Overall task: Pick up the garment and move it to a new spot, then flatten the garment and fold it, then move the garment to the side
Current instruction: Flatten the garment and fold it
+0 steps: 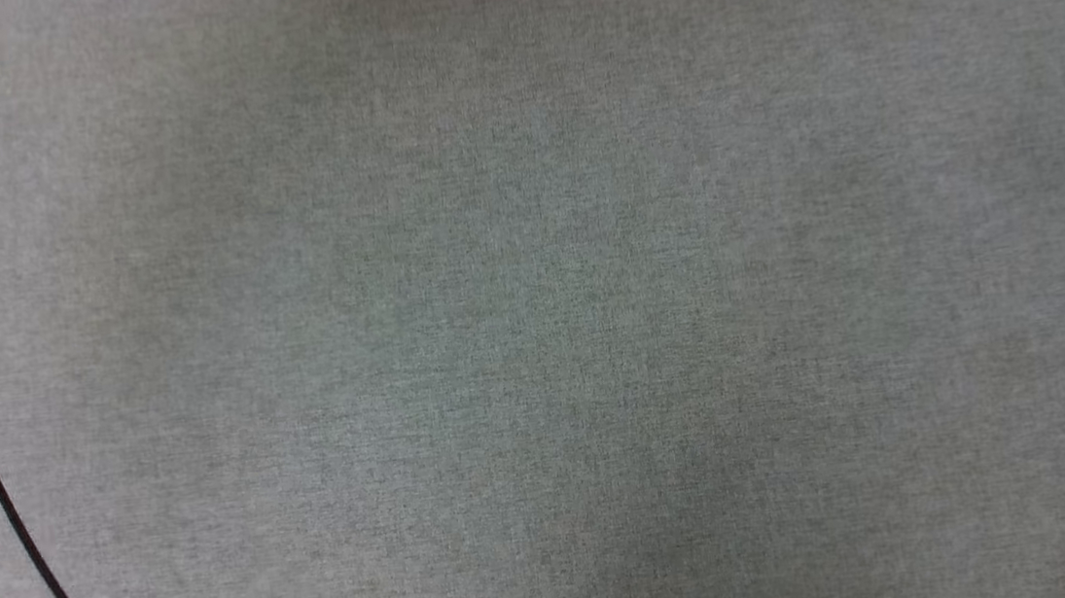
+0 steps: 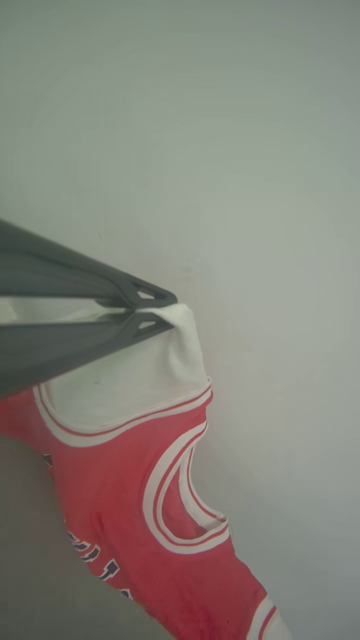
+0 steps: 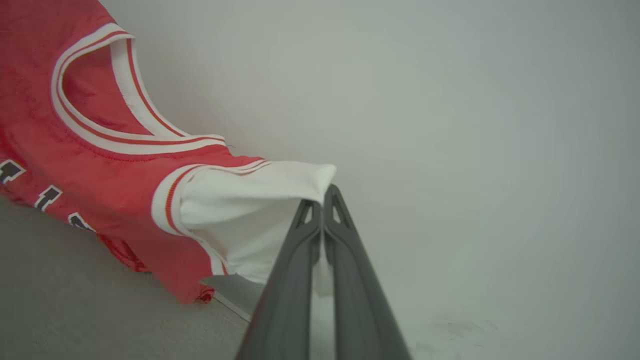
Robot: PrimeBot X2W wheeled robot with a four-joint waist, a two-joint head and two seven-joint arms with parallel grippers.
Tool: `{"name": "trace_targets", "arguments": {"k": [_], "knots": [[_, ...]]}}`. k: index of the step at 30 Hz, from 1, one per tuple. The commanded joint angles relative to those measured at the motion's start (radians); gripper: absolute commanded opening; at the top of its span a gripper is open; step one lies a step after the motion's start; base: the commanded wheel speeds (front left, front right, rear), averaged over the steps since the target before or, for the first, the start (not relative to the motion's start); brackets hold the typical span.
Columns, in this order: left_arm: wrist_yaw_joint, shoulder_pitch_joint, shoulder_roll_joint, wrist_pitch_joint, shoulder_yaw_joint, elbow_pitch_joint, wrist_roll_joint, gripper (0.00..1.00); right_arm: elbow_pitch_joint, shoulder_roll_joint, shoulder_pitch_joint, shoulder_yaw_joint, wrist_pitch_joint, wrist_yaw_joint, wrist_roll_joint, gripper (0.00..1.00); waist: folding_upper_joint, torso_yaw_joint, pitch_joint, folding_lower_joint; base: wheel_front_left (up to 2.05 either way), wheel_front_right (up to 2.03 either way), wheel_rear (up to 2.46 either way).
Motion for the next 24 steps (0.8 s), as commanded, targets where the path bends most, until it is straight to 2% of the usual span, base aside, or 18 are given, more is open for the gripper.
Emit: {"name": "trace_targets", "arguments": {"k": [1, 7, 14, 20, 24], "knots": [[0.000, 0.027, 0.007, -0.007, -0.004, -0.003, -0.007, 0.00, 0.008, 0.006, 0.021, 0.004, -0.015, -0.001, 0.009, 0.00, 0.0000, -0.002, -0.018, -0.0001, 0.00, 0.00, 0.00], [0.000, 0.278, 0.018, -0.078, -0.031, -0.021, -0.072, 0.00, 0.026, 0.020, 0.215, 0.069, -0.114, -0.001, 0.065, 0.00, 0.0000, -0.006, -0.083, -0.0001, 0.00, 0.00, 0.00], [0.045, 0.598, 0.029, -0.128, -0.045, -0.091, -0.153, 0.00, -0.022, -0.015, 0.481, 0.124, -0.177, -0.001, 0.146, 0.00, 0.0000, -0.003, -0.192, -0.0001, 0.00, 0.00, 0.00], [0.108, 0.870, 0.098, -0.159, -0.056, -0.223, -0.217, 0.00, -0.101, -0.087, 0.720, 0.144, -0.200, -0.001, 0.206, 0.00, 0.0000, -0.007, -0.282, -0.0001, 0.00, 0.00, 0.00], [0.155, 1.049, 0.168, -0.163, -0.068, -0.321, -0.259, 0.00, -0.162, -0.129, 0.872, 0.136, -0.201, -0.001, 0.241, 0.00, 0.0000, -0.015, -0.326, -0.0001, 0.00, 0.00, 0.00]]}}
